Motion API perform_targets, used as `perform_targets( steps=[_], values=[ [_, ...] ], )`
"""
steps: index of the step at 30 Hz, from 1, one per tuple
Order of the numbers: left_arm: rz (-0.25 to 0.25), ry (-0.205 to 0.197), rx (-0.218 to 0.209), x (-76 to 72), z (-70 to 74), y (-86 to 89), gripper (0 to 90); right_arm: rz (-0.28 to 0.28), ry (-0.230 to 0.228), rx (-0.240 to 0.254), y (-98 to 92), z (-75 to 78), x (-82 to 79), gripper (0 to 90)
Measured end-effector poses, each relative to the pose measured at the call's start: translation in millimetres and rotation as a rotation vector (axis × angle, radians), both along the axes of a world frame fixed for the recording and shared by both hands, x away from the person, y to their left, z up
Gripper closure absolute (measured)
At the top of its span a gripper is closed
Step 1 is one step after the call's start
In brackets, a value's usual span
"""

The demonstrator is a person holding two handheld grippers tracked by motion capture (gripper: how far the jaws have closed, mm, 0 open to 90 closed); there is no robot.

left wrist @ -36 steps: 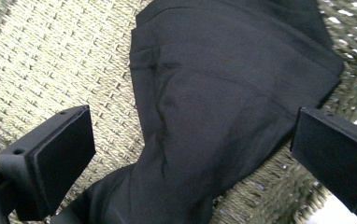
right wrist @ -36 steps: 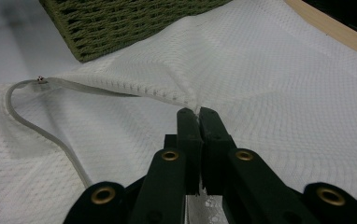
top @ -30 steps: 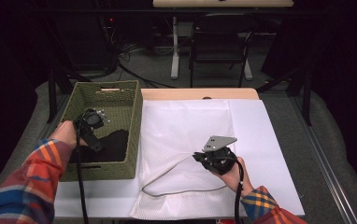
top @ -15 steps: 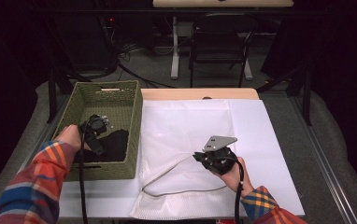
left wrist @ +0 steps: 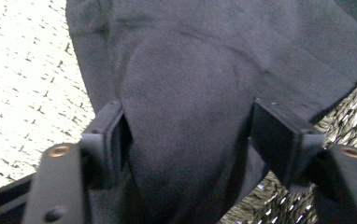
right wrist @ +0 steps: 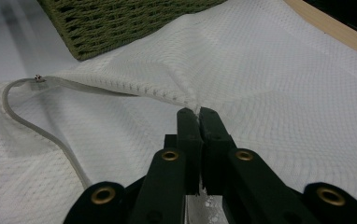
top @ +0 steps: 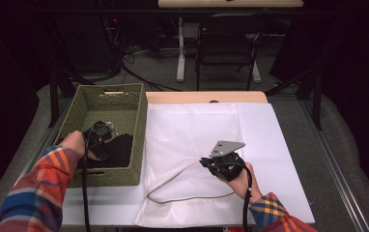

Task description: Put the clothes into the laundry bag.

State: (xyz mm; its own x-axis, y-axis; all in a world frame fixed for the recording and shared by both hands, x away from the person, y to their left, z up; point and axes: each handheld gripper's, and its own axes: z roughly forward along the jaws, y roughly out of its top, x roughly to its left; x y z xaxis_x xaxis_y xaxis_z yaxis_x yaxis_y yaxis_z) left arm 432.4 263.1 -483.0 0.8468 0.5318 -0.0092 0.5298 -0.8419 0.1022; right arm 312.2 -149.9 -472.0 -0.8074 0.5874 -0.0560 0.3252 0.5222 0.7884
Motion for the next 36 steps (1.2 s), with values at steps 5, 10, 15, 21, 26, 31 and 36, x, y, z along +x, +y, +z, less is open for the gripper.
perform_targets(
  steps=[5,10,15,21,26,31,36],
  values=[
    [-0.019,-0.013,0.008,-3.2,0.0,0.1,51.1,0.001,-0.001,-0.002,0.1,0.1,0.0,88.5],
    [-0.023,-0.018,0.002,-4.3,2.1,1.3,59.0,-0.001,0.0,-0.001,0.0,0.2,-0.1,88.5],
    [-0.016,-0.036,-0.012,-4.3,5.2,4.9,61.8,0.0,-0.001,-0.002,0.3,0.2,-0.1,88.5],
    [0.025,-0.061,-0.019,-1.9,10.2,9.1,62.9,-0.001,-0.003,-0.003,0.7,0.0,0.1,88.5],
    [0.077,-0.104,-0.028,1.4,14.8,12.5,63.2,-0.001,-0.003,-0.005,0.8,0.0,0.0,88.5],
    [0.128,-0.135,-0.036,4.5,14.9,12.5,63.4,-0.001,-0.003,-0.005,0.6,-0.2,0.3,88.5],
    [0.12,-0.127,-0.043,4.3,12.5,12.7,59.0,-0.001,-0.002,-0.005,0.4,-0.1,0.2,88.5]
  ],
)
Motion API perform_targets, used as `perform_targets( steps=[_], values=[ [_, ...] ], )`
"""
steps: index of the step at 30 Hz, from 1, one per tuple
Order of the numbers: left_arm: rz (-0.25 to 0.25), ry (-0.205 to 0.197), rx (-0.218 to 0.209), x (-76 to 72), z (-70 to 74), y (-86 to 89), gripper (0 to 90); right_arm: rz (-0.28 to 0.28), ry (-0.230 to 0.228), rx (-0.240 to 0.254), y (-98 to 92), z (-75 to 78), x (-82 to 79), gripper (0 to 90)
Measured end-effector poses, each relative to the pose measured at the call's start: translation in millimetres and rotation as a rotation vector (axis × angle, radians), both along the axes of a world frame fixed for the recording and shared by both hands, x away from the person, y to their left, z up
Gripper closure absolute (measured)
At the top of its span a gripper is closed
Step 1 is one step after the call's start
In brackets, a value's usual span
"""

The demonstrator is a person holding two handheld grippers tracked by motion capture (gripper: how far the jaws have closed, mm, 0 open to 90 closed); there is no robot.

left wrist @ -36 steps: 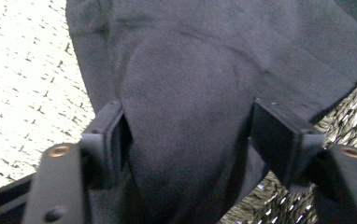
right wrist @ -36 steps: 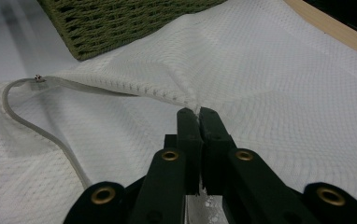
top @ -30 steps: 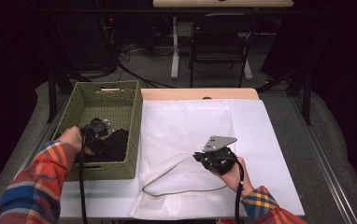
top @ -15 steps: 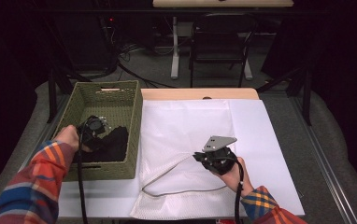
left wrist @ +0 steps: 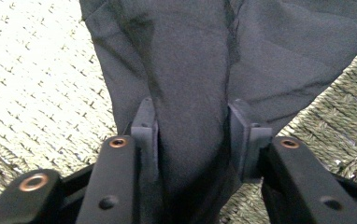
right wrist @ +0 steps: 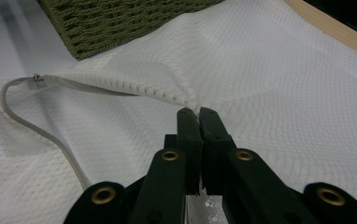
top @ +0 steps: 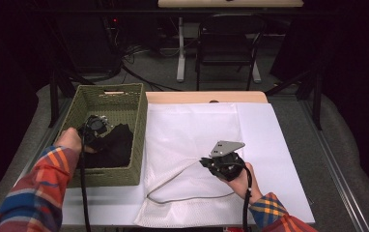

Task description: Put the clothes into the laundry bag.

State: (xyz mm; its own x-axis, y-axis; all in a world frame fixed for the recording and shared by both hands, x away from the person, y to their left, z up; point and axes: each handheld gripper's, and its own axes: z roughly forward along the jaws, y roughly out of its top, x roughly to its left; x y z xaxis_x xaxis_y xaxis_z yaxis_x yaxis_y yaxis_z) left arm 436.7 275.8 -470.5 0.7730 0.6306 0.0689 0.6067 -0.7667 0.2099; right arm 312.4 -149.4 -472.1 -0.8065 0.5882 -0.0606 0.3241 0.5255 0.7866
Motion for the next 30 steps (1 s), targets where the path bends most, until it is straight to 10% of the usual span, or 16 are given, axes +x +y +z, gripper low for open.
perform_targets(
  steps=[13,30],
  values=[
    [-0.002,0.076,0.022,3.1,-14.5,3.0,24.2,0.0,0.004,-0.002,0.3,-0.6,0.1,88.5],
    [0.009,0.098,0.058,6.8,-27.2,2.9,23.4,-0.001,0.005,0.0,-0.4,-0.8,0.5,88.5]
  ],
)
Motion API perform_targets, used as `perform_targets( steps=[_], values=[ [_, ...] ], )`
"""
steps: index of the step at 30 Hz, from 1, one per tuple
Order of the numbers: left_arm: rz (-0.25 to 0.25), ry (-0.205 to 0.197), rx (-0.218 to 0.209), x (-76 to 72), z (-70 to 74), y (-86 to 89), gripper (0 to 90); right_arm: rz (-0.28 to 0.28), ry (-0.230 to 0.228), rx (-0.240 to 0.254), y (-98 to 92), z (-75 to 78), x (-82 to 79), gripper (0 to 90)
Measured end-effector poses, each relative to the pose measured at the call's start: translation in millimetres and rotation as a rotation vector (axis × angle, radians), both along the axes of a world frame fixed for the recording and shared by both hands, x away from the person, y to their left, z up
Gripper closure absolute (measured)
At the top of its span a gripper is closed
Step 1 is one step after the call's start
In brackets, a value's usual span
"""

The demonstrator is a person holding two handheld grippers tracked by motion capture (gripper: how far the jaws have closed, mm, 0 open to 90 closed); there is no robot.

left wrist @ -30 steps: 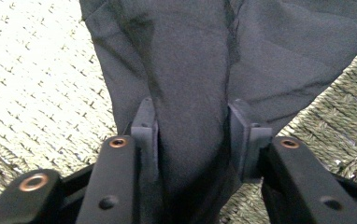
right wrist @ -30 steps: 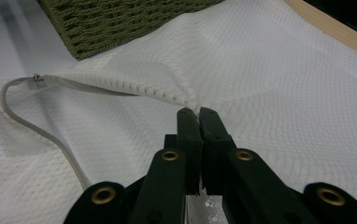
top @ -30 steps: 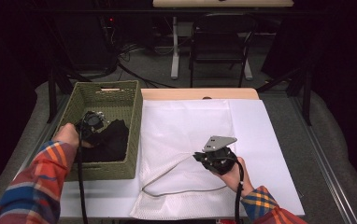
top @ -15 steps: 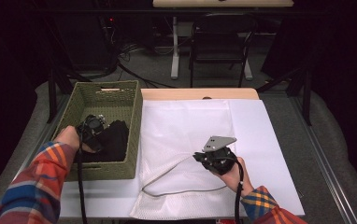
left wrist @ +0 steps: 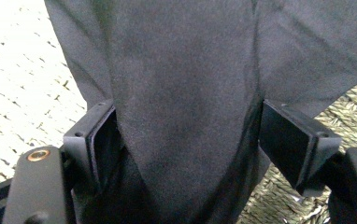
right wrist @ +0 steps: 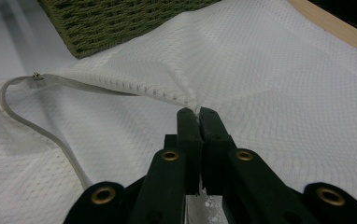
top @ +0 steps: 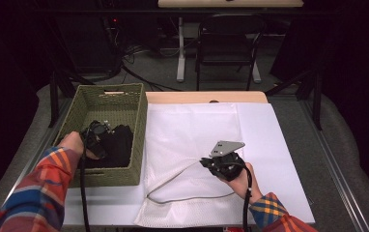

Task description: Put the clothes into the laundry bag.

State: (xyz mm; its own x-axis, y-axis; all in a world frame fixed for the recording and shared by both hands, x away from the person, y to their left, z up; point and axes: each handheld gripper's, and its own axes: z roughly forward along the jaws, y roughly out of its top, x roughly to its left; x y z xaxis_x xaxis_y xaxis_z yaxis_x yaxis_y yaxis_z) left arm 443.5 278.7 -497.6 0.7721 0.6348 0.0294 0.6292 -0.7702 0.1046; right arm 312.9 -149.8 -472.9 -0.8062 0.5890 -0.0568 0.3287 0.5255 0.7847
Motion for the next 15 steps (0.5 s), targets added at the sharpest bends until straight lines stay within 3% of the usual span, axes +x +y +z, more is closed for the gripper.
perform_targets(
  steps=[9,15],
  values=[
    [-0.027,-0.005,-0.016,-2.3,2.2,1.7,53.6,0.0,-0.001,-0.002,-0.1,0.3,-0.3,88.5],
    [-0.039,-0.018,-0.03,-4.5,4.6,3.4,59.4,-0.001,-0.002,-0.001,0.1,0.4,-0.4,88.5]
  ],
)
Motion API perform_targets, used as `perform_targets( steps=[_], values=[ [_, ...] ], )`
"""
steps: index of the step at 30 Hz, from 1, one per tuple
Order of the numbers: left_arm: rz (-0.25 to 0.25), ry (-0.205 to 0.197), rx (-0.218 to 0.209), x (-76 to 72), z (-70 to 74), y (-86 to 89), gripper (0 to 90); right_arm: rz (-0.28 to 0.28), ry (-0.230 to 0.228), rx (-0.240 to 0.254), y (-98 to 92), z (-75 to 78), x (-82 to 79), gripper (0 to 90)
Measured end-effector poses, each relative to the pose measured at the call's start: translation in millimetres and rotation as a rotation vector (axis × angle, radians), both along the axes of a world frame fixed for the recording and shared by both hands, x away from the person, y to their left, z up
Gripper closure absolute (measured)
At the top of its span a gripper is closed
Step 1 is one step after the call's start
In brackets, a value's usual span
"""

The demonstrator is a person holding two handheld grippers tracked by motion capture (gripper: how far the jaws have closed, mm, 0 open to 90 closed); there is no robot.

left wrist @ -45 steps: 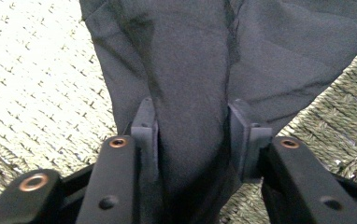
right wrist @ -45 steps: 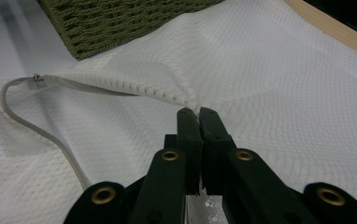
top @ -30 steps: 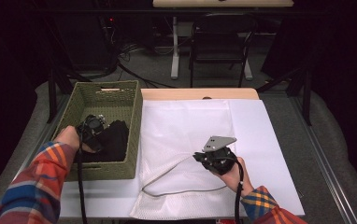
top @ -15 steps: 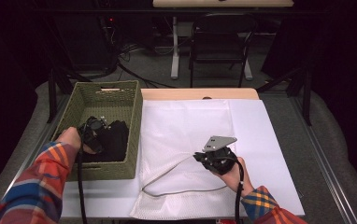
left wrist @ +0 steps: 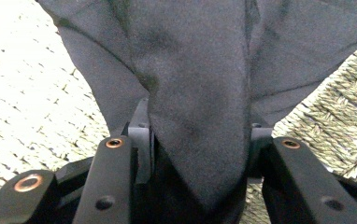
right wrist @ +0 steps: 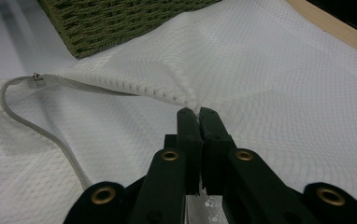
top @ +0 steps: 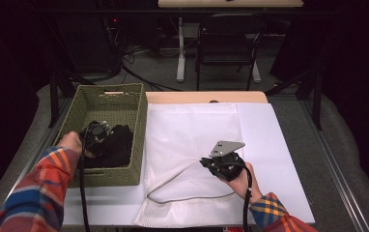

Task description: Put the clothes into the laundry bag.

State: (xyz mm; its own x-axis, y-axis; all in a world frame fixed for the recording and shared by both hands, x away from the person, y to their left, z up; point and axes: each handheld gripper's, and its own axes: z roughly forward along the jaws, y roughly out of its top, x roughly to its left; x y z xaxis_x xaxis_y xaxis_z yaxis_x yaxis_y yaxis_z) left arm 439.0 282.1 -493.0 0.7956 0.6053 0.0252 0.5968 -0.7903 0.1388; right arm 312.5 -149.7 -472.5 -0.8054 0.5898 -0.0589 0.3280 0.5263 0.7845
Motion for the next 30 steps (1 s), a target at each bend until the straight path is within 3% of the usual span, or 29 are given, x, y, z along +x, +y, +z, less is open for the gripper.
perform_targets(
  steps=[12,30],
  values=[
    [0.0,-0.037,-0.036,-10.2,12.4,4.6,60.0,-0.001,0.0,0.0,0.0,0.1,0.0,88.5],
    [-0.014,-0.067,-0.031,-18.0,24.7,5.3,60.5,-0.007,-0.001,0.003,-1.2,0.3,0.3,88.5]
  ],
)
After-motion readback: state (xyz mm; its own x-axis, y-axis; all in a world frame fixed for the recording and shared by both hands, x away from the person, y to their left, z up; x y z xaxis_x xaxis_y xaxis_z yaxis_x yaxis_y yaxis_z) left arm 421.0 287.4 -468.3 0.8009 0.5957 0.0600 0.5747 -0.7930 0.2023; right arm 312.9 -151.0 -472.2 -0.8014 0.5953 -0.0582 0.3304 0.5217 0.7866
